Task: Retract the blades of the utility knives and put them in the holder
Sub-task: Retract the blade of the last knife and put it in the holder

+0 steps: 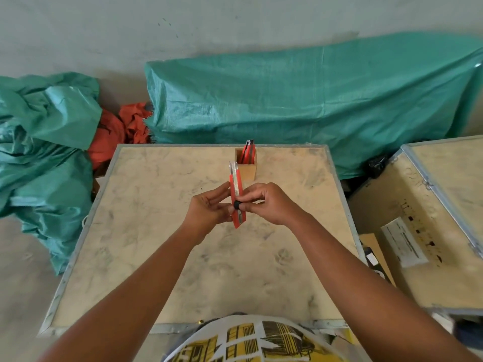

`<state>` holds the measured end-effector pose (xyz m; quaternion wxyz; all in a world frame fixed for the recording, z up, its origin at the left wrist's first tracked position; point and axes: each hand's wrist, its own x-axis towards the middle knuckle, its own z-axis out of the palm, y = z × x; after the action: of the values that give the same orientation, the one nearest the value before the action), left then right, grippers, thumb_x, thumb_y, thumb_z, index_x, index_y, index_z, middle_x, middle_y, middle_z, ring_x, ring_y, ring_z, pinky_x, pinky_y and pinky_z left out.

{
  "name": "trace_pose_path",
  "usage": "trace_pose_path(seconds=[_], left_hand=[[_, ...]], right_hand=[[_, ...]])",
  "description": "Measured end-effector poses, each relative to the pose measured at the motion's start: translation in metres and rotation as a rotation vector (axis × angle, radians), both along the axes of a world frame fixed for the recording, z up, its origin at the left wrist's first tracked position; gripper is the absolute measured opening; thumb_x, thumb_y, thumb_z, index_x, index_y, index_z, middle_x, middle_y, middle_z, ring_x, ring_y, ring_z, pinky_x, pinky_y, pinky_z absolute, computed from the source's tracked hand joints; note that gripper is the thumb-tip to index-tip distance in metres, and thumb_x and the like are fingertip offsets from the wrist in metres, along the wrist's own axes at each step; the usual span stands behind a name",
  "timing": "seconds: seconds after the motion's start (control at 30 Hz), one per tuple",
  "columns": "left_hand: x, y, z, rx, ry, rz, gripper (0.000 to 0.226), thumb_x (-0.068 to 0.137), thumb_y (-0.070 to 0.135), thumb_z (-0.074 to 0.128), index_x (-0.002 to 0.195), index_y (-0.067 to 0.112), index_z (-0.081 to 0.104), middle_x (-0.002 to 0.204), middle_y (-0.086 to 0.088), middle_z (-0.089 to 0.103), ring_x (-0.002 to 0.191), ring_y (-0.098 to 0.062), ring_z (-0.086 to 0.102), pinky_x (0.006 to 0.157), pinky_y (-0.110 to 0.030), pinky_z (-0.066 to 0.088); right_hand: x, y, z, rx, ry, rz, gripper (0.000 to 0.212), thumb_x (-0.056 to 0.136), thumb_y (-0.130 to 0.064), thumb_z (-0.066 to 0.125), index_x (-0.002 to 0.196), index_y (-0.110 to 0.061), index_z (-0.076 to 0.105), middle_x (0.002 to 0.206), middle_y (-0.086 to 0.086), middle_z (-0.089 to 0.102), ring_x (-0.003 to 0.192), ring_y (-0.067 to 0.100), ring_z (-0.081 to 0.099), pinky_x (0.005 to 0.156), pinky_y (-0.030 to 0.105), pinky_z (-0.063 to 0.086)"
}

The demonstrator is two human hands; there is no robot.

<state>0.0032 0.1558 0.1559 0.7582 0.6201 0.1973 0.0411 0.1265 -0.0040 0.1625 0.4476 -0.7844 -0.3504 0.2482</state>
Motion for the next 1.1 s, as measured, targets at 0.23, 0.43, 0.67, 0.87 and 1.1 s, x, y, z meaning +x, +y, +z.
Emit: trace_pose_path(seconds=[0.23, 0.43, 0.67, 0.87, 1.1], left_hand=[[-0.008, 0.017, 0.008, -0.043, -0.015, -0.042, 0.061, 0.085, -0.015, 0.067, 0.139, 0.012, 0.057, 0.137, 0.000, 0.064, 0.099, -0.030, 0.075, 0.075, -0.040, 0.063], [-0.003, 0.029, 0.016, -0.017, 0.012, -0.055, 0.059, 0.085, -0.012, 0.068, 0.136, 0.017, 0.059, 0.138, 0.001, 0.063, 0.099, -0.029, 0.076, 0.080, -0.045, 0.063], [0.006, 0.031, 0.021, -0.036, 0.029, -0.038, 0.059, 0.084, -0.012, 0.069, 0.136, 0.014, 0.059, 0.137, -0.002, 0.064, 0.099, -0.030, 0.076, 0.081, -0.048, 0.062], [0.011, 0.033, 0.025, -0.048, 0.011, -0.010, 0.061, 0.083, -0.015, 0.068, 0.137, 0.013, 0.060, 0.135, -0.001, 0.066, 0.096, -0.031, 0.076, 0.079, -0.043, 0.063], [0.016, 0.025, 0.030, -0.094, 0.004, 0.010, 0.061, 0.083, -0.013, 0.070, 0.137, 0.012, 0.059, 0.134, -0.001, 0.066, 0.096, -0.031, 0.076, 0.076, -0.040, 0.064]], right_hand=[[-0.016, 0.007, 0.008, -0.035, 0.041, 0.011, 0.027, 0.084, -0.007, 0.080, 0.111, -0.011, 0.079, 0.102, -0.012, 0.072, 0.091, -0.005, 0.070, 0.087, 0.010, 0.053], [-0.024, 0.016, 0.010, 0.005, -0.012, -0.044, 0.031, 0.087, -0.009, 0.077, 0.117, -0.018, 0.076, 0.108, -0.005, 0.073, 0.098, 0.011, 0.072, 0.090, 0.024, 0.058], [-0.025, 0.020, 0.011, 0.043, -0.070, -0.152, 0.019, 0.081, -0.016, 0.085, 0.098, -0.014, 0.077, 0.092, -0.008, 0.074, 0.082, 0.008, 0.071, 0.075, 0.028, 0.060], [-0.019, 0.018, 0.011, 0.077, -0.083, -0.102, 0.043, 0.083, -0.017, 0.083, 0.122, -0.027, 0.071, 0.103, -0.005, 0.072, 0.085, 0.009, 0.069, 0.073, 0.022, 0.059], [-0.010, 0.018, 0.013, 0.093, -0.102, -0.148, 0.021, 0.079, -0.020, 0.087, 0.097, -0.018, 0.076, 0.095, -0.007, 0.075, 0.082, 0.008, 0.072, 0.075, 0.028, 0.061]])
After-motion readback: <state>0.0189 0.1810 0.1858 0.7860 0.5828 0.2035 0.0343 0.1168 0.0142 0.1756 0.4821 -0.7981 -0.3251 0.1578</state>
